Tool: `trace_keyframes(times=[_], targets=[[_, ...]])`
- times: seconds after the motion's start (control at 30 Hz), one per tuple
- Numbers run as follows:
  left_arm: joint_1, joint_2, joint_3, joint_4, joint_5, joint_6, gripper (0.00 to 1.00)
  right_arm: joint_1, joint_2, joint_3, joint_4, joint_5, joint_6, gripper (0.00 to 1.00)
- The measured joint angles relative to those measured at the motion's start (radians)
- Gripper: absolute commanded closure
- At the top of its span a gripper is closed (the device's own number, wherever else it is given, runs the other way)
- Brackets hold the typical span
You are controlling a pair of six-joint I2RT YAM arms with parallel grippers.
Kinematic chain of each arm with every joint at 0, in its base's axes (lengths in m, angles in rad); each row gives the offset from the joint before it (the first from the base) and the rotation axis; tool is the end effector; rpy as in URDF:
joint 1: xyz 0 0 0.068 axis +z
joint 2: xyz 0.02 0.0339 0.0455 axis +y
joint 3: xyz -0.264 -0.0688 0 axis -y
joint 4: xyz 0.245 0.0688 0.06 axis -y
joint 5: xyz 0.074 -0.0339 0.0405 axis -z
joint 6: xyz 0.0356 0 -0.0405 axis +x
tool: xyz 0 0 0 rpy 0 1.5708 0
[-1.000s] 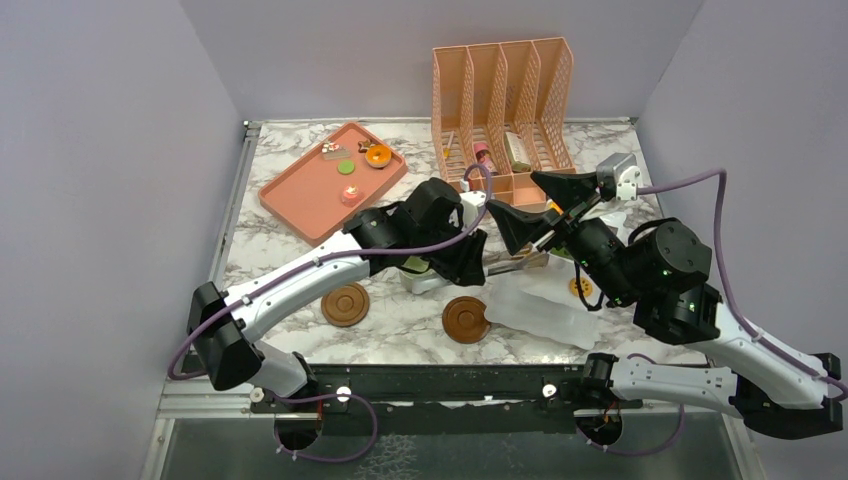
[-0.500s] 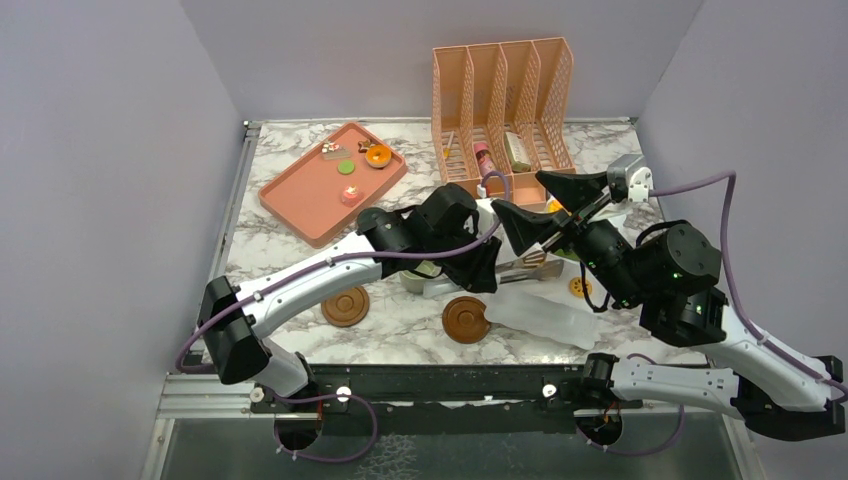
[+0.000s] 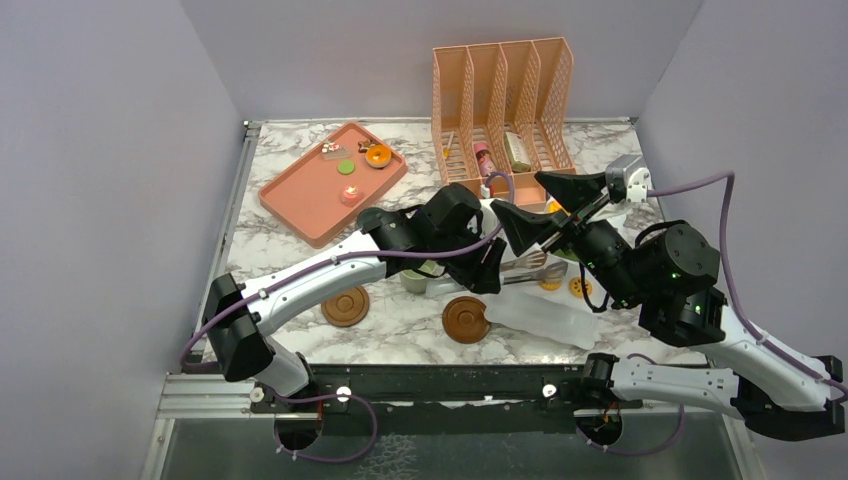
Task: Serve the afternoon tea
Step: Place the desert on the desert table.
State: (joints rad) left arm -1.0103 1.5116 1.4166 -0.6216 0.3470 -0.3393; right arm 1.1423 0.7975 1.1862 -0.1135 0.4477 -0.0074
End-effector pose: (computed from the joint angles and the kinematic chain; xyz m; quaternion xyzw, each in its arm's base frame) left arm 0.1678 -0.2902 0.3429 0.3627 0.8230 -0.3776 0.2204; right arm 0.0729 0.1225 0.4796 -0.1713 0.5901 0.3049 0.7277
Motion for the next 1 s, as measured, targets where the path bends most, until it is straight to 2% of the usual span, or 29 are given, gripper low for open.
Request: trace_keyframes(times=[0.5,0.8,1.0], targets=[[0.0,0.002,0.002,0.0,-0.057,0.003,0.55,0.0,0.0,-0.007,0.0,0.0,0.0,0.05],[0.0,-0.013,0.008,-0.01,-0.176,0.003,0.56,0.0,0.0,-0.007,0.002,-0.002,0.0,0.05],[0.0,-0.031,0.012,-0.017,-0.306,0.003,0.56,0.0,0.0,-0.008,0.008,-0.007,0.002,0.05]])
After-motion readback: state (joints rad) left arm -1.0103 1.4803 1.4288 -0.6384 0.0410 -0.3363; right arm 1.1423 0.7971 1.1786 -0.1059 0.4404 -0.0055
